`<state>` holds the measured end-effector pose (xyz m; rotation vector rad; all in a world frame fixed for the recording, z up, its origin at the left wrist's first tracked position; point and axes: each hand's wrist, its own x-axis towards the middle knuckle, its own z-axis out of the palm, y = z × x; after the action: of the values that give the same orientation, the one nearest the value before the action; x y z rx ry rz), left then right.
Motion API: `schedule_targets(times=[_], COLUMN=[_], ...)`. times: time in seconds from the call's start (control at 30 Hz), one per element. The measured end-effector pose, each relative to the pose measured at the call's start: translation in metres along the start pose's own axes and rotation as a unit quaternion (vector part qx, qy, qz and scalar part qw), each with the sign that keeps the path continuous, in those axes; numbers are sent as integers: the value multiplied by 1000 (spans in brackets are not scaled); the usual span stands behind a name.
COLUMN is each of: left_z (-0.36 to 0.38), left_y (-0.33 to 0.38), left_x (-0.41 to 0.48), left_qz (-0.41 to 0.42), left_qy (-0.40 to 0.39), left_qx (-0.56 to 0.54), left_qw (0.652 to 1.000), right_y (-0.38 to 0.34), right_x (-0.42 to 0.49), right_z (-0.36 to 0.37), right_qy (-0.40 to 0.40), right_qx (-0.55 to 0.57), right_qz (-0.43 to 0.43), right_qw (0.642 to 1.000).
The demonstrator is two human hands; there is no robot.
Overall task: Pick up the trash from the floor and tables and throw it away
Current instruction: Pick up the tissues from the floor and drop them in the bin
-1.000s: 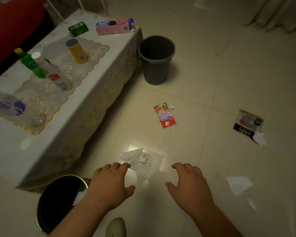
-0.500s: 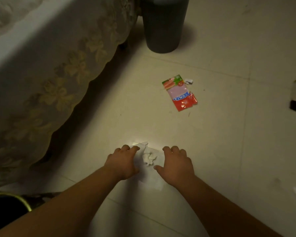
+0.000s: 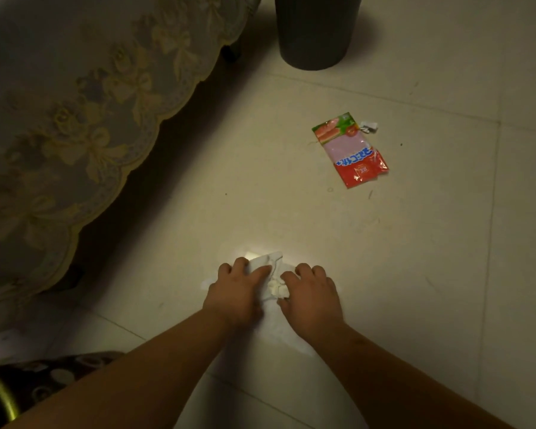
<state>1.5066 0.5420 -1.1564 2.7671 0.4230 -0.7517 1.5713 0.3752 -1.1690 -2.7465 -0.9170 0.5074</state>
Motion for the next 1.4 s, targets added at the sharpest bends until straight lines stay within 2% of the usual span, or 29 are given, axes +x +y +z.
schedule_targets(times=[0.4, 0.57, 0.77, 1.0, 1.2, 1.4], left_z=[6, 10, 19, 5, -62, -179], left_y=[11, 39, 53, 53, 40, 11], left_x=[-14, -15, -21, -32, -58, -126], left_qz=[18, 48, 66, 85, 43, 5], left_qy=[43, -28, 14, -6, 60, 172], left_qx=[9, 13, 47, 20, -184, -228], left_qw=[999, 998, 997, 996, 980, 958], right_y=[29, 49, 71, 75, 51, -10], right_x=[-19, -38, -60, -70, -61, -47], right_z=[-19, -35, -49, -77, -129, -203], right_qy=[41, 50, 61, 84, 63, 61], right_qx=[53, 72, 73, 109, 119, 136], right_qz=[37, 56, 66, 63, 20, -39], right_qw=[997, 995, 993, 988, 991, 988])
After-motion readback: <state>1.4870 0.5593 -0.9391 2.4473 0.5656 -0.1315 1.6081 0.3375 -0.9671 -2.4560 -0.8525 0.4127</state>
